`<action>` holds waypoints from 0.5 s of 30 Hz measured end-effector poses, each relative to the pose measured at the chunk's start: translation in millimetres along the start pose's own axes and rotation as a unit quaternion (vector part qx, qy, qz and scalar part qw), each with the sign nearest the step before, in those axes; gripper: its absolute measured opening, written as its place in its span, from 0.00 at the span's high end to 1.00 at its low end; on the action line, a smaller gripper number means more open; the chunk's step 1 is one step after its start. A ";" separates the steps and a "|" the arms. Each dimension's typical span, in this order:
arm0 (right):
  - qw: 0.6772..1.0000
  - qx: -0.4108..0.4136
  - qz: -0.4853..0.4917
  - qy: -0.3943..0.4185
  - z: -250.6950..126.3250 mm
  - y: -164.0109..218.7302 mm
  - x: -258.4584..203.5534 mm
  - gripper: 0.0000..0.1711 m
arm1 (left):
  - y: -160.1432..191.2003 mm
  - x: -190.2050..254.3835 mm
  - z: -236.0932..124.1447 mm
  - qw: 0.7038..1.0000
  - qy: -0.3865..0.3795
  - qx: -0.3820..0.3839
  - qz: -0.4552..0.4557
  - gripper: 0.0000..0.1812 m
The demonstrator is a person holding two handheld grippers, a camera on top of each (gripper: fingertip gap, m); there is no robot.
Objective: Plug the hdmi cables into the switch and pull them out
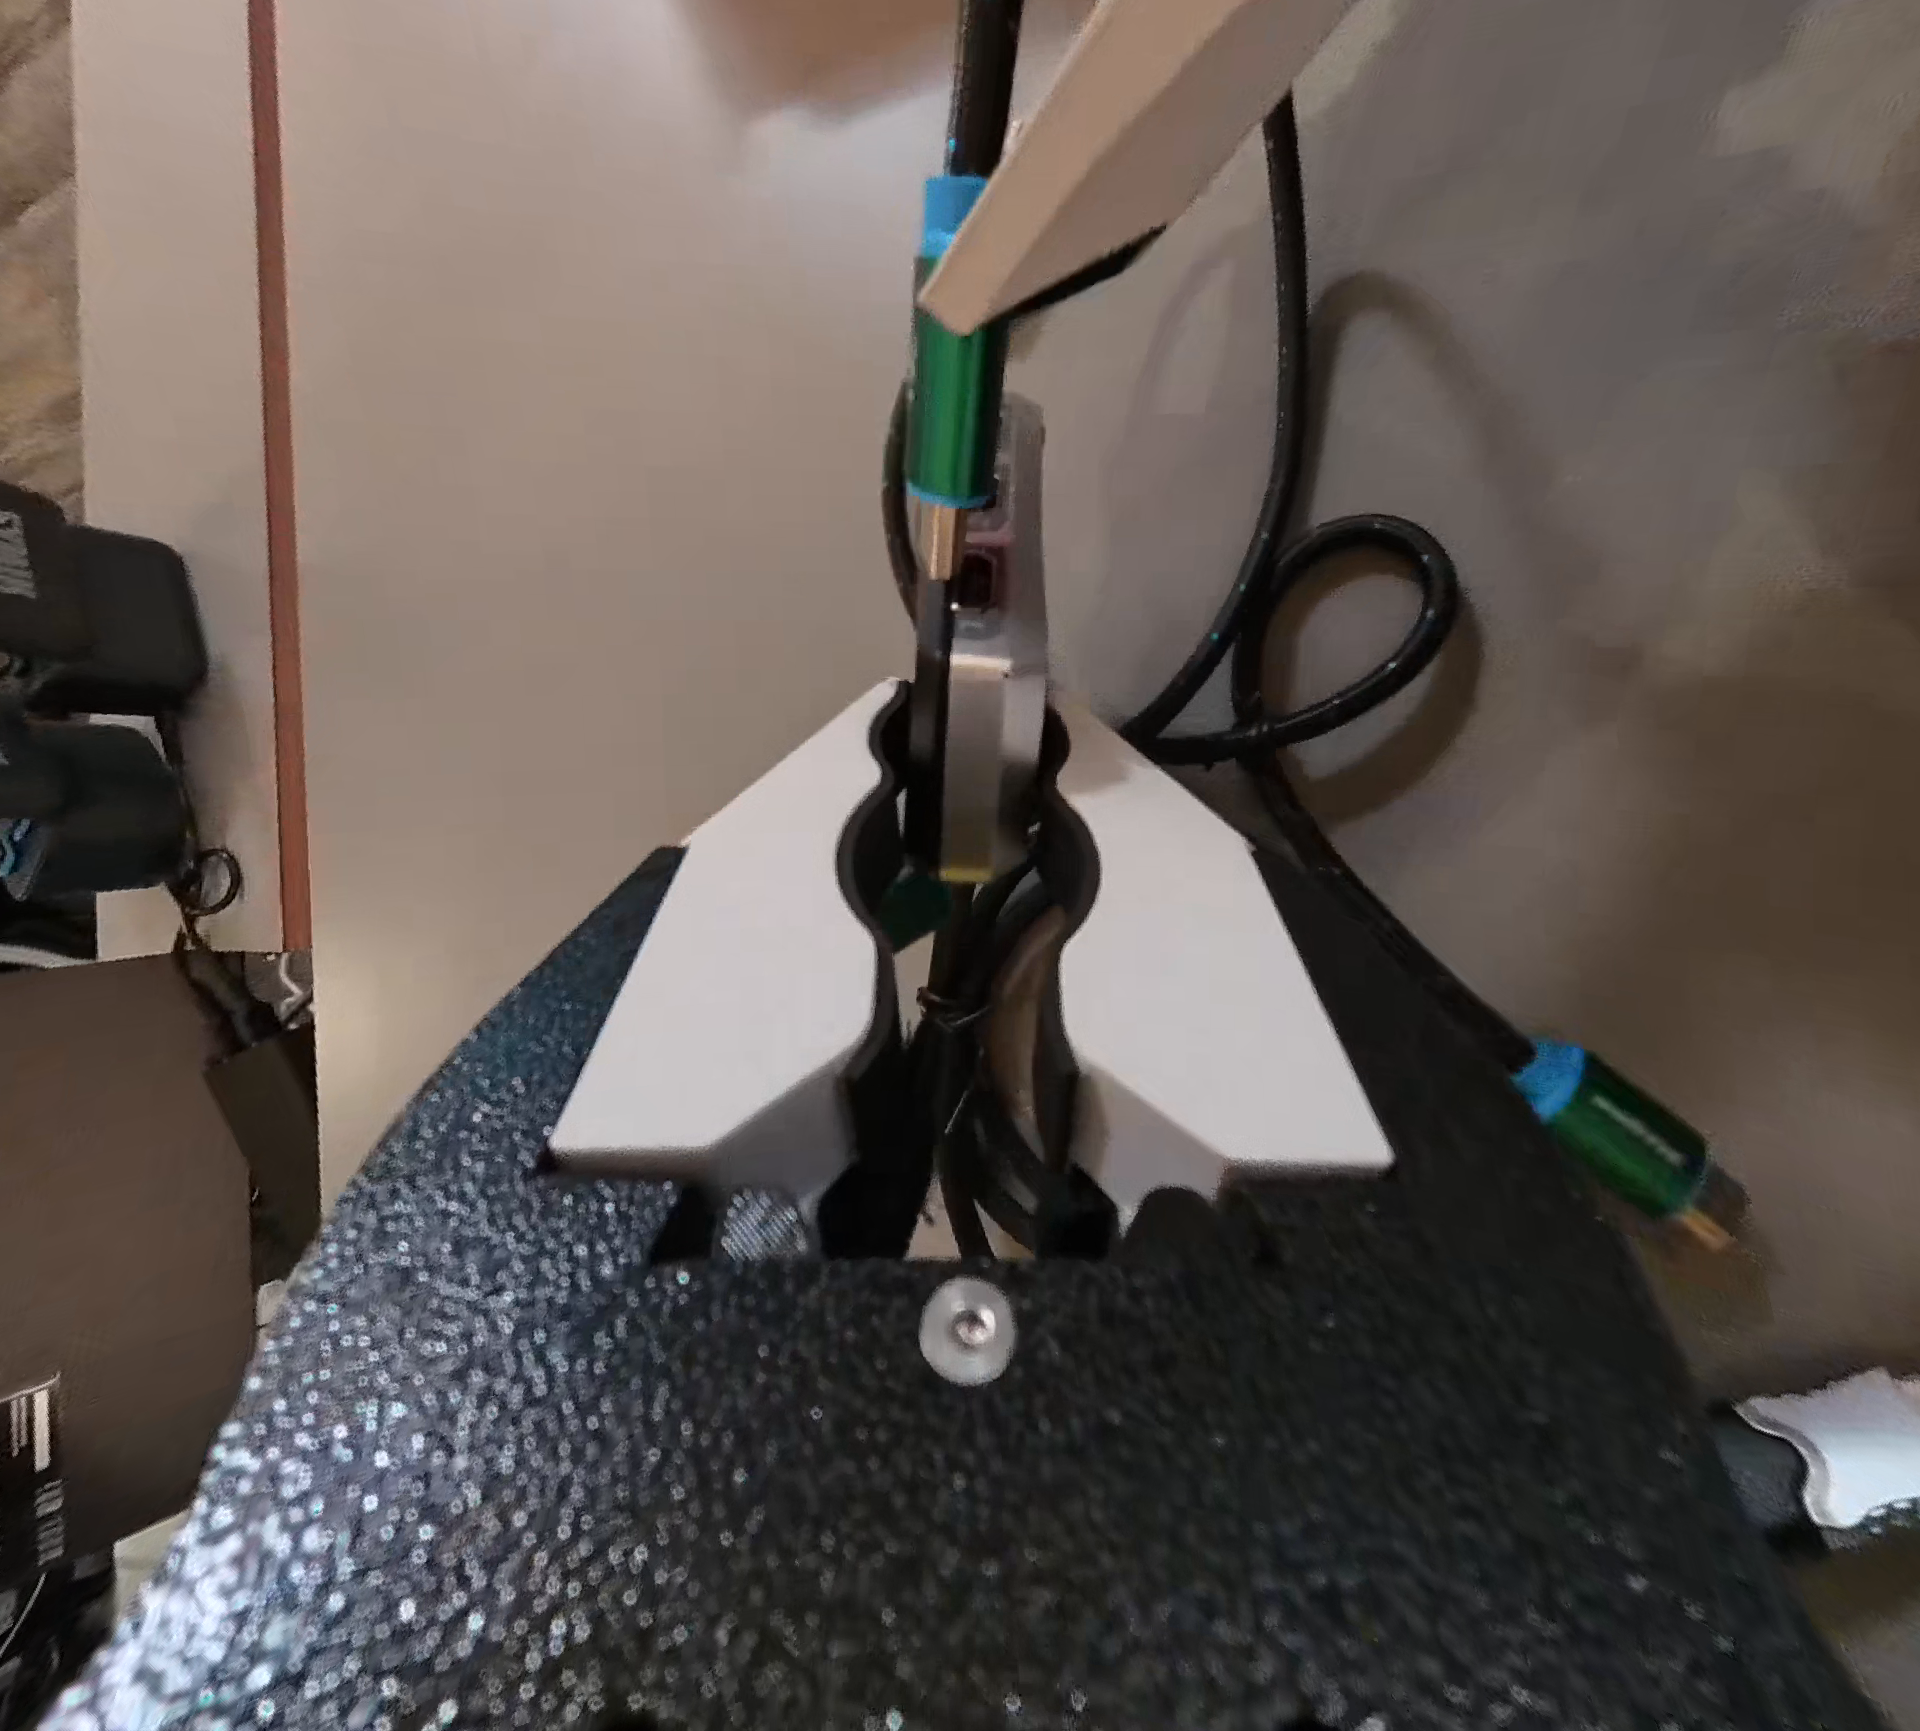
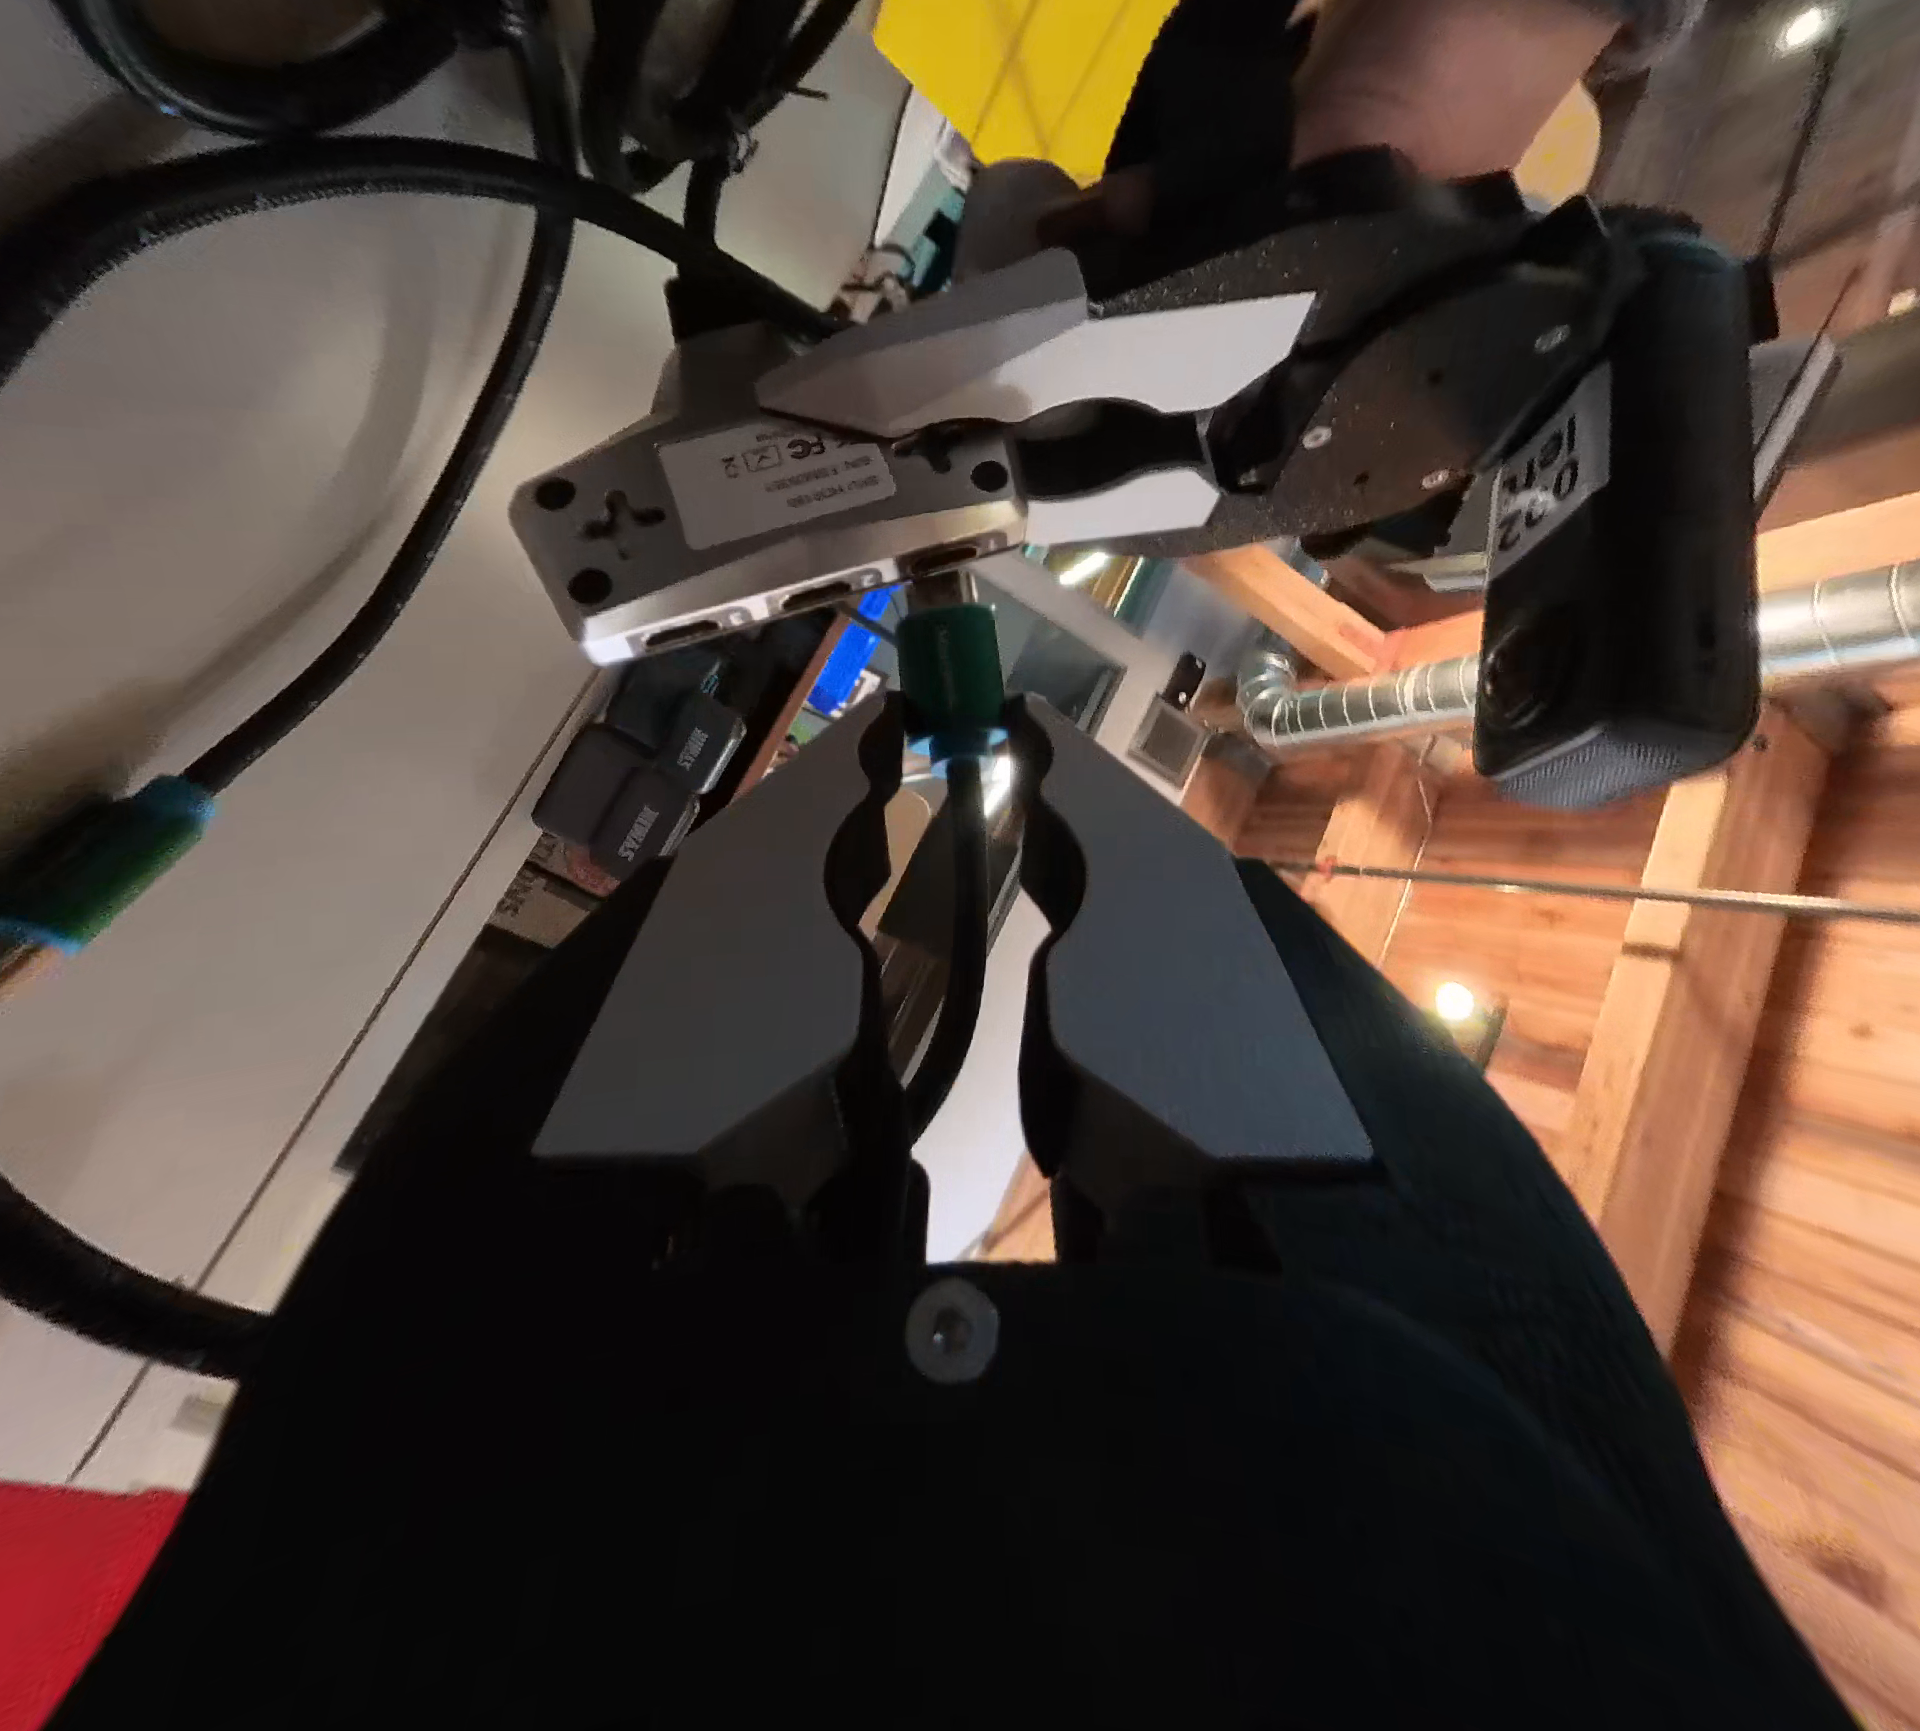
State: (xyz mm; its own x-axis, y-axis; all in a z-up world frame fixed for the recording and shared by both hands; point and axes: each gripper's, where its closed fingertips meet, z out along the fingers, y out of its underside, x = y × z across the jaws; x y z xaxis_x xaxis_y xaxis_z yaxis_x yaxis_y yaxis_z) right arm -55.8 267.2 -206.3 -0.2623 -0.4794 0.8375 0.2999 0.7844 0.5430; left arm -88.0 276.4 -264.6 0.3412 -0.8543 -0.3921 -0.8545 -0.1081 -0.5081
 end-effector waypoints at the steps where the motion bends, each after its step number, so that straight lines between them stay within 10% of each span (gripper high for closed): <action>1: 1.000 0.007 -0.006 -0.006 -0.4 -0.8 -0.3 0.89 | 0.2 1.1 0.6 1.000 0.002 -0.003 0.004 0.89; 15: 0.992 0.035 0.037 -0.114 -5.4 -6.5 -6.5 0.90 | -2.0 5.9 9.3 1.000 0.018 0.003 -0.005 0.89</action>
State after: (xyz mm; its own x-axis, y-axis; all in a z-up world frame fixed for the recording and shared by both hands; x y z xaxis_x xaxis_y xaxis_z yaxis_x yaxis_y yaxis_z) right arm -51.1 263.1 -215.0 -0.4449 -0.3238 0.8350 0.2644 0.8433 0.4679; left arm -80.7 276.3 -273.0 0.3358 -0.8706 -0.3596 -0.8490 -0.1144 -0.5158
